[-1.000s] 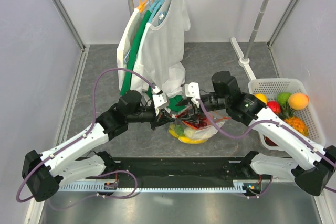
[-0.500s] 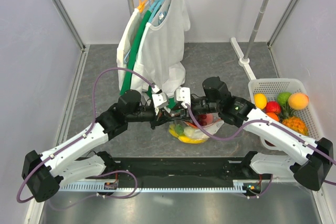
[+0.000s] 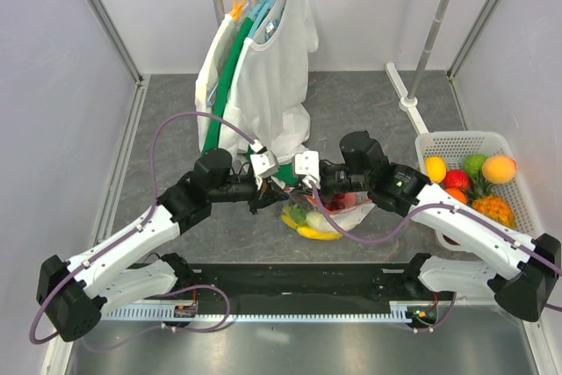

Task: Place the food in the zip-top bag and seal the zipper
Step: Zip the zipper food storage bag at the center of the board.

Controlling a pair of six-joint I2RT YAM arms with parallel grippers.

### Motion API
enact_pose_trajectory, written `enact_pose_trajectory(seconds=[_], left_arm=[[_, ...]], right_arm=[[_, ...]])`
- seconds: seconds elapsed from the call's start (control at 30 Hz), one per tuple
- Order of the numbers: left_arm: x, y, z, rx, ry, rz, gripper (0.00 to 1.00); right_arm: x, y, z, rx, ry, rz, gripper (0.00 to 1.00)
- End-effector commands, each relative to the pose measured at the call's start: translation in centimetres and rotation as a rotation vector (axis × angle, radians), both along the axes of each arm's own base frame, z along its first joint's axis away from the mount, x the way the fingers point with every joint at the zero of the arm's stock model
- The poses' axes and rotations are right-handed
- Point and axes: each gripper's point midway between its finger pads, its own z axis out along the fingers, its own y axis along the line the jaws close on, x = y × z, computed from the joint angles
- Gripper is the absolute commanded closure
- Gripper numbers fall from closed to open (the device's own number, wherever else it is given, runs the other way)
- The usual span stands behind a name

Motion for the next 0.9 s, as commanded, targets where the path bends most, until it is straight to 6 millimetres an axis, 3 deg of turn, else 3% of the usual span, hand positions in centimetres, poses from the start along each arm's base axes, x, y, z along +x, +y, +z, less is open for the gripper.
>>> enact_pose_trajectory(seconds=[0.0, 0.23, 0.37, 0.47, 0.7, 0.87], left_arm=[[0.2, 0.5, 4.0, -0.079, -0.067, 0.014, 0.98], [-0.9, 0.9, 4.6, -0.087, -0.105, -0.035, 0.97], [-1.5, 0.4, 5.3, -0.099, -0.152, -0.099, 0.59], [-1.2, -0.1, 5.5, -0.084, -0.199, -0.12, 0.5], [0.6, -0.7, 5.6, -0.05, -0.275, -0.106, 0.46], [1.4, -0.7, 4.4, -0.012, -0.267, -0.085, 0.48]], right_arm=[[0.1, -2.1, 0.0, -0.072, -0.047, -0.048, 1.0], [0.2, -3.4, 0.0, -0.106, -0.056, -0.081, 1.0], [0.5, -2.0, 0.8, -0.08, -0.022, -0.064, 1.0], [0.7, -1.1, 1.6, -0.053, -0.015, -0.048, 1.0], [0.7, 0.6, 3.3, 0.014, 0.001, -0.012, 1.0], [0.7, 1.2, 3.7, 0.036, -0.004, 0.008, 1.0]])
